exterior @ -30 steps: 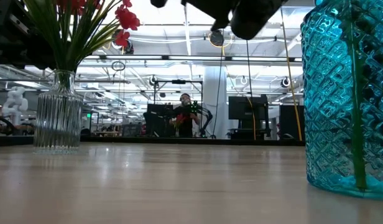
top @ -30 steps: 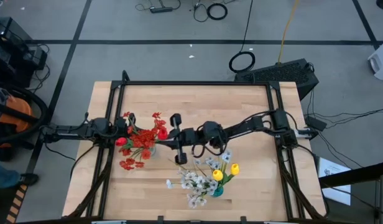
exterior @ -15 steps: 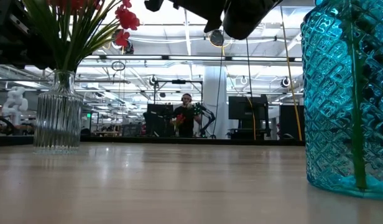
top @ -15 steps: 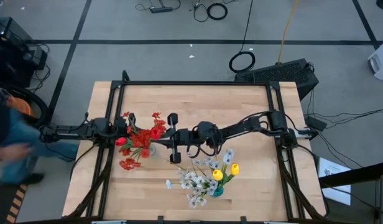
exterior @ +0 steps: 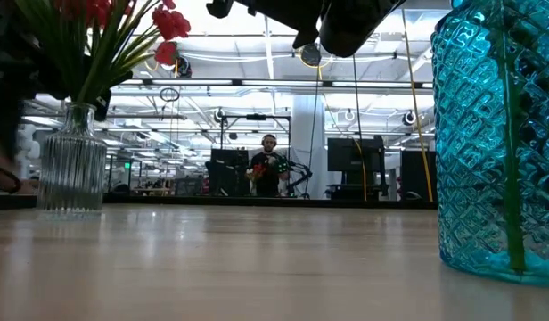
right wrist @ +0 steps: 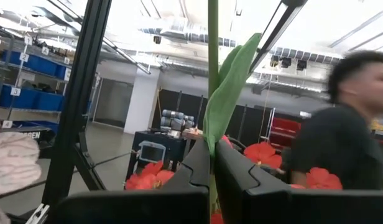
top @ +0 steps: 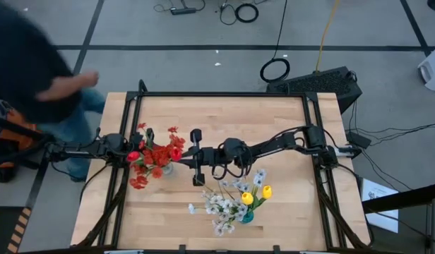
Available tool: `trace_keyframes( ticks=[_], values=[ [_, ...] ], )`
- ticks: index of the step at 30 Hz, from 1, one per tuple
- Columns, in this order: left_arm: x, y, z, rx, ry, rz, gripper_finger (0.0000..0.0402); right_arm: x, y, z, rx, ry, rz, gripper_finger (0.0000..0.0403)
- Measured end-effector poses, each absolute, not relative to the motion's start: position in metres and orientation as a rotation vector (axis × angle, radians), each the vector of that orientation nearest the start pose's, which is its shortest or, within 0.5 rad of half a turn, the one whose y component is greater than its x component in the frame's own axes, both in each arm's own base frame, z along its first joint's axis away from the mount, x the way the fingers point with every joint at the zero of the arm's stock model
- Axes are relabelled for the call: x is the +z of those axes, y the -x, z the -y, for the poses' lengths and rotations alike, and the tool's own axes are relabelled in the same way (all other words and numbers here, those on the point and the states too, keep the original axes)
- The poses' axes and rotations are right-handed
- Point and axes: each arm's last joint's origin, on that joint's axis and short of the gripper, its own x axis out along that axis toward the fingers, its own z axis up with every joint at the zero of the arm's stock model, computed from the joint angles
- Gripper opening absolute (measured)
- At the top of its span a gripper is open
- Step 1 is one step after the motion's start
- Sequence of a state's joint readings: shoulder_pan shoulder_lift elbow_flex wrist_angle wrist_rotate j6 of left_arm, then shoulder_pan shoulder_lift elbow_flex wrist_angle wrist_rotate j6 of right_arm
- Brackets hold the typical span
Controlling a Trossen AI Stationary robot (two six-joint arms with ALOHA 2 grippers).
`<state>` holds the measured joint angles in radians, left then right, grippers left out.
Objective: Sort flowers into vase by color
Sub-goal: Put the red tulip into the transparent vase
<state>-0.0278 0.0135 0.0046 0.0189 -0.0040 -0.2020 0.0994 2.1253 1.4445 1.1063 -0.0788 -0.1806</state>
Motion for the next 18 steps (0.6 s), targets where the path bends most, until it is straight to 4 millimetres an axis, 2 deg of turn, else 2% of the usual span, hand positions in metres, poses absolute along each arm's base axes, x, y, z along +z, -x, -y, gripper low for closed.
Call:
trace_keyframes(
  ticks=[18],
  values=[
    [0.1658, -0.0982, 0.0026, -0.025, 0.202, 0.007, 0.0000, 0.2637, -0.4709, -0.0485, 0.129, 0.180, 0.483, 0.0000]
  ],
)
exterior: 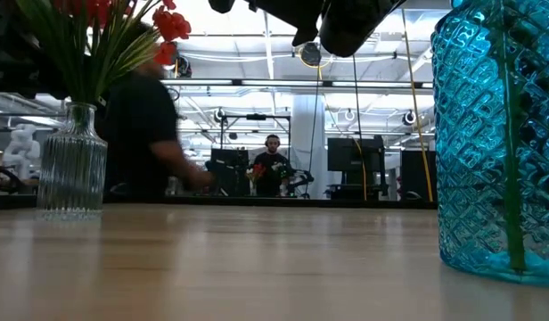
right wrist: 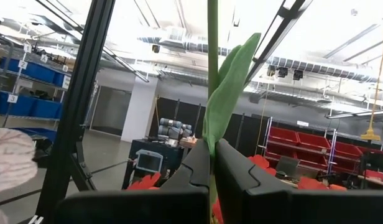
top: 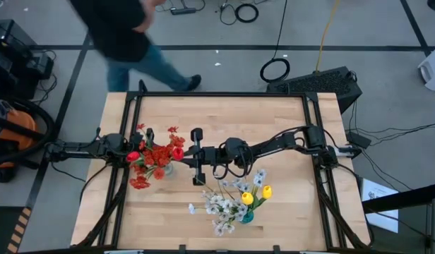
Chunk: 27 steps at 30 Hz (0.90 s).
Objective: Sort flowers into vase by color
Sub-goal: Put the red tulip into the transparent vase
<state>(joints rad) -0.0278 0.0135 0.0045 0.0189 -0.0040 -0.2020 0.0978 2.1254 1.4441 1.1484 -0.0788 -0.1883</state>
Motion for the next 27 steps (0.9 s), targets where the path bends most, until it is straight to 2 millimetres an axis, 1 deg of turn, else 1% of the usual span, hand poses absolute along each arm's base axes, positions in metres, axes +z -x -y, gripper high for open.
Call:
trace_keyframes(
  ticks=[6, 12, 16, 27],
  values=[
    [0.166, -0.098, 0.003, -0.025, 0.202, 0.007, 0.0000, 0.264, -0.471, -0.048, 0.128, 0.184, 0.484, 0.0000],
    [0.166, -0.098, 0.003, -0.025, 0.202, 0.007, 0.0000, 0.273, -0.479, -0.047, 0.123, 0.219, 0.439, 0.0000],
    [0.166, -0.098, 0.003, -0.025, 0.202, 0.008, 0.0000, 0.274, -0.480, -0.044, 0.116, 0.218, 0.437, 0.0000],
    [0.166, -0.098, 0.003, -0.025, 0.202, 0.007, 0.0000, 0.274, -0.480, -0.044, 0.129, 0.177, 0.430, 0.0000]
  ],
)
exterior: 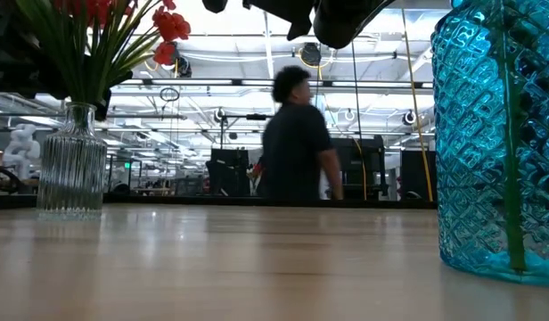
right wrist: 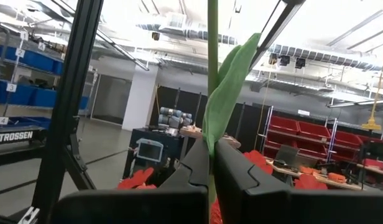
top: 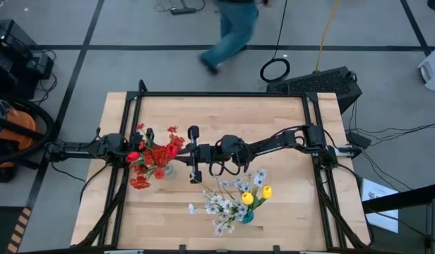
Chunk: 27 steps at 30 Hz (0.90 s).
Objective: Sort flowers into vase by color
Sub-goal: Put the red tulip into the transparent vase
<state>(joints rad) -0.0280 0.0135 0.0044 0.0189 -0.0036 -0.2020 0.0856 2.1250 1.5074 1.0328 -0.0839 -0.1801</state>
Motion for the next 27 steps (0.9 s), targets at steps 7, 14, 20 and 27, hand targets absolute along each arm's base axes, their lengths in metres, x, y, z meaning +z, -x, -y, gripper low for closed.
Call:
trace_keyframes(
  ticks=[7, 14, 20, 27],
  values=[
    [0.1657, -0.0982, 0.0026, -0.025, 0.202, 0.007, 0.0000, 0.2728, -0.4802, -0.0444, 0.135, 0.154, 0.433, 0.0000],
    [0.1658, -0.0982, 0.0026, -0.025, 0.202, 0.007, 0.0000, 0.2731, -0.4800, -0.0444, 0.134, 0.155, 0.441, 0.0000],
    [0.1657, -0.0982, 0.0026, -0.025, 0.202, 0.007, 0.0000, 0.2729, -0.4801, -0.0443, 0.134, 0.139, 0.439, 0.0000],
    [0.1659, -0.0982, 0.0026, -0.025, 0.202, 0.008, 0.0000, 0.2734, -0.4799, -0.0438, 0.132, 0.121, 0.443, 0.0000]
  ],
)
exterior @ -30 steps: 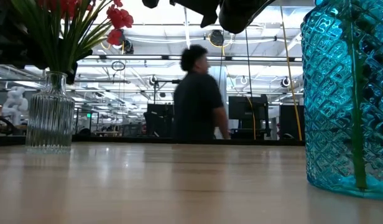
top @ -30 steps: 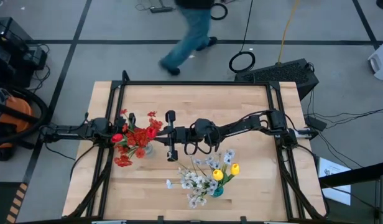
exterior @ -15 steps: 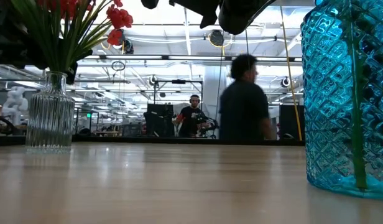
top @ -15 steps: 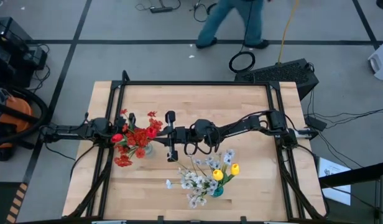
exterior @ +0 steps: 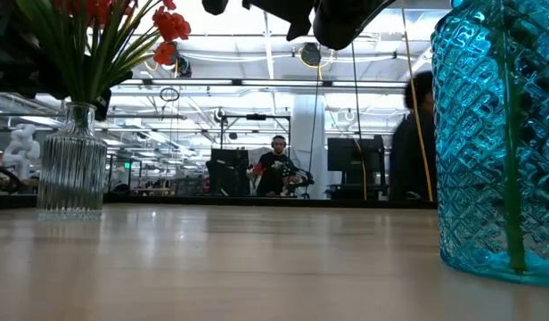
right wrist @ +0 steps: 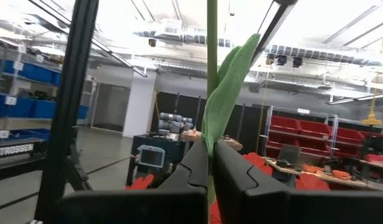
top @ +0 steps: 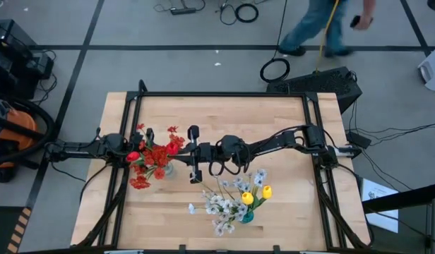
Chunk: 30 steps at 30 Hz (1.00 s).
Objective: Sort flowers into vase by color
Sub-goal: Put the red tulip into the transparent vase
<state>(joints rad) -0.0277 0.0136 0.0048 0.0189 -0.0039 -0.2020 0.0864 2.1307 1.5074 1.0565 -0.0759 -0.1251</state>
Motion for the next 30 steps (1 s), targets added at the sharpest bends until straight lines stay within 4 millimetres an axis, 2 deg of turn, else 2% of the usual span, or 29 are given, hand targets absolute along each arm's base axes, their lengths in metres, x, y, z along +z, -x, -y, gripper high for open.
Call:
trace_keyframes(
  ticks=[3, 12, 17, 22, 30],
  values=[
    [0.166, -0.098, 0.003, -0.025, 0.202, 0.007, 0.0000, 0.273, -0.480, -0.043, 0.092, 0.126, 0.441, 0.0000],
    [0.166, -0.098, 0.003, -0.025, 0.202, 0.007, 0.0000, 0.270, -0.481, -0.043, 0.131, 0.111, 0.459, 0.0000],
    [0.166, -0.098, 0.003, -0.025, 0.202, 0.007, 0.0000, 0.258, -0.494, -0.044, 0.137, 0.087, 0.481, 0.0000],
    [0.166, -0.098, 0.003, -0.025, 0.202, 0.007, 0.0000, 0.252, -0.508, -0.046, 0.141, 0.098, 0.420, 0.0000],
    [0.166, -0.098, 0.003, -0.025, 0.202, 0.007, 0.0000, 0.242, -0.514, -0.042, 0.139, 0.090, 0.281, 0.0000]
  ],
)
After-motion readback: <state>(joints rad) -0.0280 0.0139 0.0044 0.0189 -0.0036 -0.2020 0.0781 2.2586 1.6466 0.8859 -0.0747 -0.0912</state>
